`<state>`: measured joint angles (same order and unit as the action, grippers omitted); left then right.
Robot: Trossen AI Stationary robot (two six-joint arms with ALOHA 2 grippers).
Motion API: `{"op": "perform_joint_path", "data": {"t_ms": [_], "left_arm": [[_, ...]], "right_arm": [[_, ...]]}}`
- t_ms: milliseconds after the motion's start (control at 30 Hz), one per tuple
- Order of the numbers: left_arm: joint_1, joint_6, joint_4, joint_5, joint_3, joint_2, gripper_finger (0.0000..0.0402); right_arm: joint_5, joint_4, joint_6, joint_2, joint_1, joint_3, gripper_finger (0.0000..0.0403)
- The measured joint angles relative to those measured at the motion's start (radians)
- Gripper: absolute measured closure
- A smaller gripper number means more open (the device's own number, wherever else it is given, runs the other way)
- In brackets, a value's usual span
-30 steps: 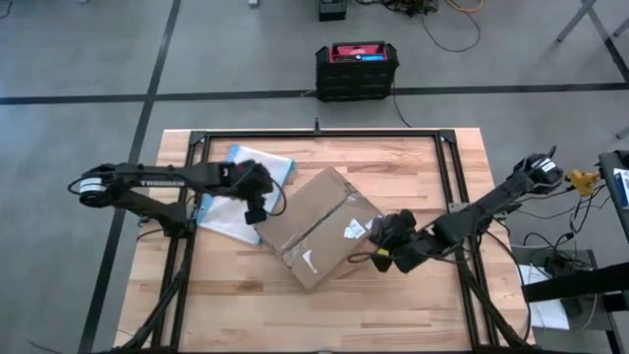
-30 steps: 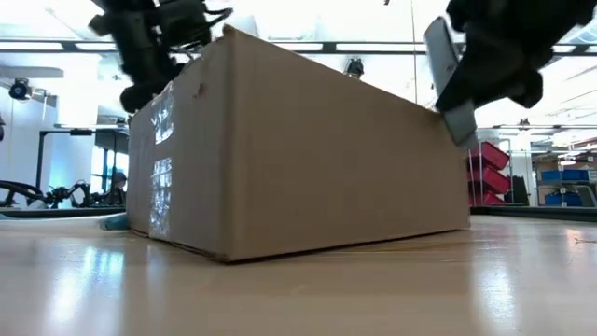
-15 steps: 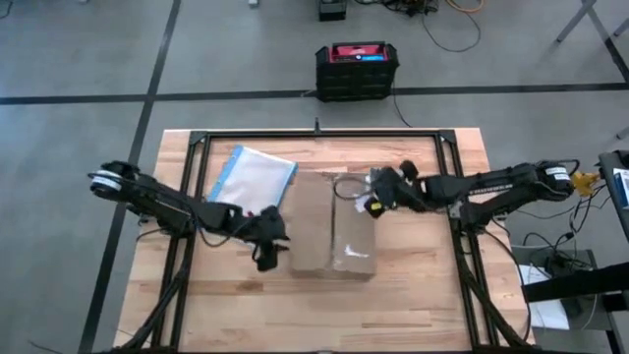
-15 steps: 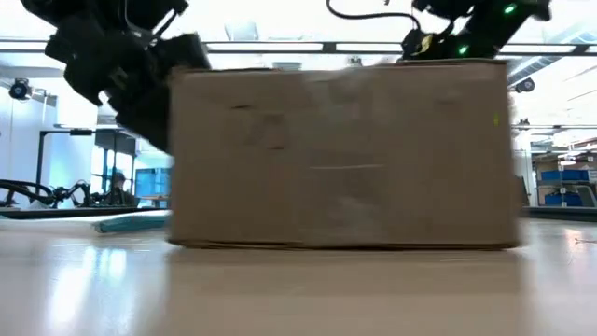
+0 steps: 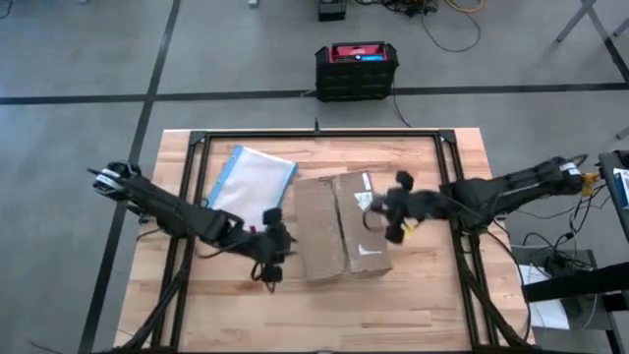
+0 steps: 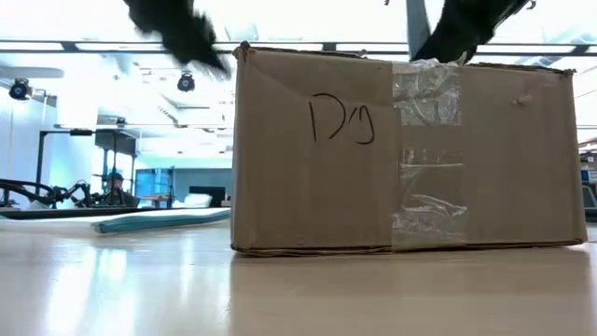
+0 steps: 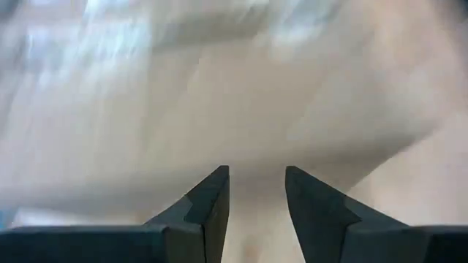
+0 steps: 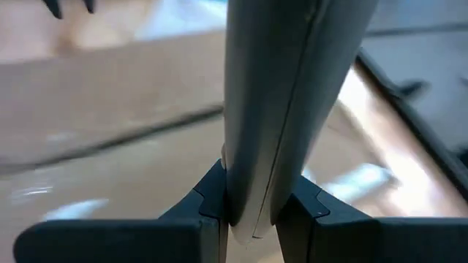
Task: Unpack boxes
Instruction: Open the cardboard box using the gray cutter
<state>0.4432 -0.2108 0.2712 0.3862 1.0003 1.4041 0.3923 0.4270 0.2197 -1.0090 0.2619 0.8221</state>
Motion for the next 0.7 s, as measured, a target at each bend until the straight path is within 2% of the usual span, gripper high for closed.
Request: {"op": "perform_joint_path", "data": {"t_ms": [133, 267, 433, 567, 700], "left_arm": [[0.037, 0.062, -0.228, 0.017, -0.004, 0.036, 0.0278], [0.047, 0.091, -0.334, 0.022, -0.005, 0.092, 0.0253], [0.047, 0.094, -0.404, 0.023, -0.006, 0.204, 0.0208], [0.047, 0.09, -0.408, 0.024, 0.006, 0.269, 0.0174], [0.048, 0.087, -0.416, 0.025, 0.015, 0.304, 0.0157]], "right_arm": [[-0.001, -0.202, -0.008, -0.06, 0.143, -0.026, 0.0347], [0.015, -0.414, -0.044, -0.15, 0.229, -0.029, 0.0347], [0.016, -0.604, -0.088, -0.266, 0.261, -0.03, 0.0347], [-0.007, -0.687, -0.09, -0.33, 0.275, -0.03, 0.0347], [-0.008, -0.745, -0.09, -0.369, 0.292, -0.028, 0.0347]]}}
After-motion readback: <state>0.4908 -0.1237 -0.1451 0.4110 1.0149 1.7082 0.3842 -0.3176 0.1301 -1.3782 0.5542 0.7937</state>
